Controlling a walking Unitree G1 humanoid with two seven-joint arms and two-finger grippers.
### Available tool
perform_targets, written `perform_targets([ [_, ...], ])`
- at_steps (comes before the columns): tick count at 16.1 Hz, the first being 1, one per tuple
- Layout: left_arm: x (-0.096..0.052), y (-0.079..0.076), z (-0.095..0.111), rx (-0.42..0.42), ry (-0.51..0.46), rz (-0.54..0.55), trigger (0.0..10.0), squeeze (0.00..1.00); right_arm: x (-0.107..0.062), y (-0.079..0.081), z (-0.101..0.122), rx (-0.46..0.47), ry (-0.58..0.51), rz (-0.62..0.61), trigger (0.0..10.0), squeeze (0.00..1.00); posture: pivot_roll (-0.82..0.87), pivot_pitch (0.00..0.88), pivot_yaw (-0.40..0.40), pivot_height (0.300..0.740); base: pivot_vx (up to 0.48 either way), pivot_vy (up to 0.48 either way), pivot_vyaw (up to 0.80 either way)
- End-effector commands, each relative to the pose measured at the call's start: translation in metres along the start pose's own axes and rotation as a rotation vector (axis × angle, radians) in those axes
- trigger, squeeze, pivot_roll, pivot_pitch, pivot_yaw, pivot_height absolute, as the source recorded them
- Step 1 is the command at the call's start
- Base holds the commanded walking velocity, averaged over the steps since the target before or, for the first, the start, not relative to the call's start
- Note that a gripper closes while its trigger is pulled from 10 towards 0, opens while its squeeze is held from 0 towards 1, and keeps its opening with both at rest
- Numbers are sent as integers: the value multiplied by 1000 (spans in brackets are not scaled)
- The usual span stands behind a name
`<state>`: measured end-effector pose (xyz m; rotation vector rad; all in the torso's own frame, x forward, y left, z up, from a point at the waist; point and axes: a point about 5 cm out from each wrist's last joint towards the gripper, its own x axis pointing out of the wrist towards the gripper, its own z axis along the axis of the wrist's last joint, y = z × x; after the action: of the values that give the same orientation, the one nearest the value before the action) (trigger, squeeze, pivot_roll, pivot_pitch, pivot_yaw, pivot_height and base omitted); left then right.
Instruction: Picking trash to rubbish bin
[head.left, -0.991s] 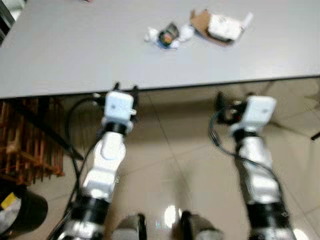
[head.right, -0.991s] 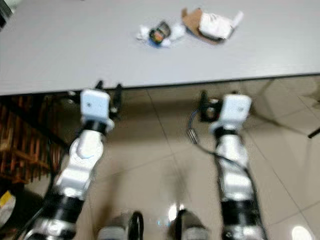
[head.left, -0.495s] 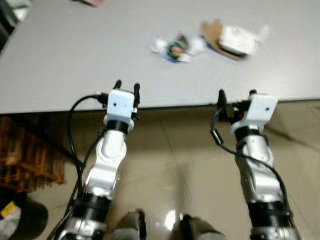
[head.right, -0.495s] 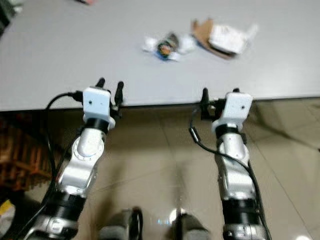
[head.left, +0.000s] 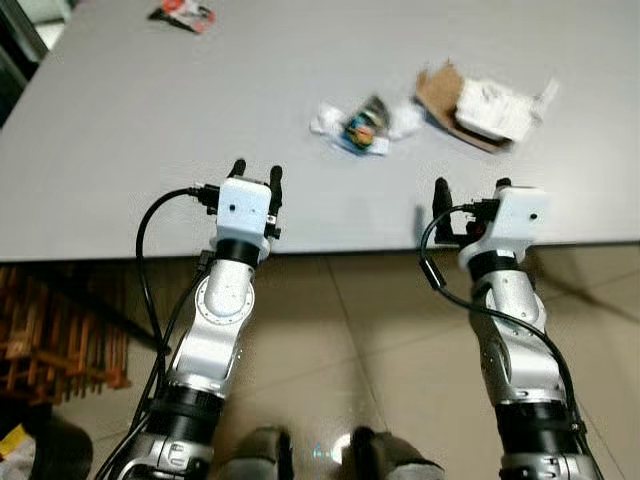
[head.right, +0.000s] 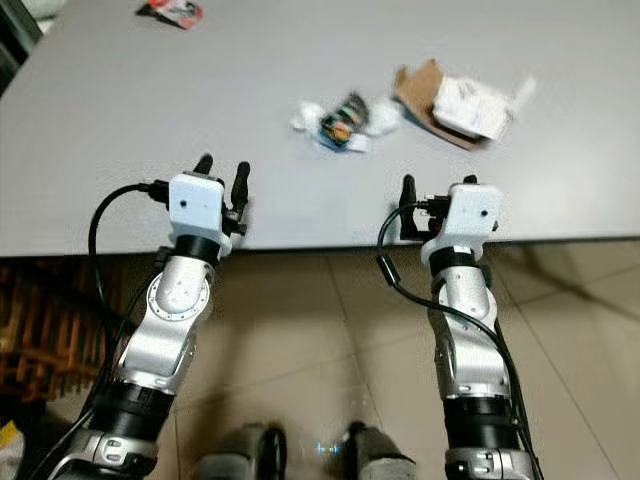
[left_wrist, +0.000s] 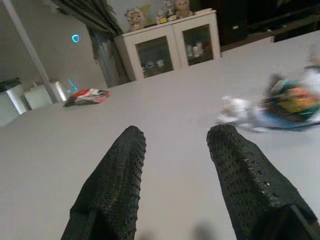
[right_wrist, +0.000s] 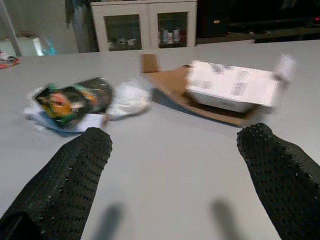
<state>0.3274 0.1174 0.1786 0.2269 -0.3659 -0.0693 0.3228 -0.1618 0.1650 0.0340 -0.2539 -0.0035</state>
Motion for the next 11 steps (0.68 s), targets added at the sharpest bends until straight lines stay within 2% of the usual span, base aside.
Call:
perform_targets([
  [1,-3,7,-3,15,15,17,10000,0,-1,6,0,18,4,14,10000,0,-13,242,29,740,405,0,0],
  [9,-2,5,-2,13,11,5,10000,0,-2,10,-1,23,6,23,10000,0,-18,228,35,740,407,0,0],
  [11,-2,2,-3,16,12,-8,10000,0,-3,11,-1,24,8,25,10000,0,-17,233,34,740,178,0,0],
])
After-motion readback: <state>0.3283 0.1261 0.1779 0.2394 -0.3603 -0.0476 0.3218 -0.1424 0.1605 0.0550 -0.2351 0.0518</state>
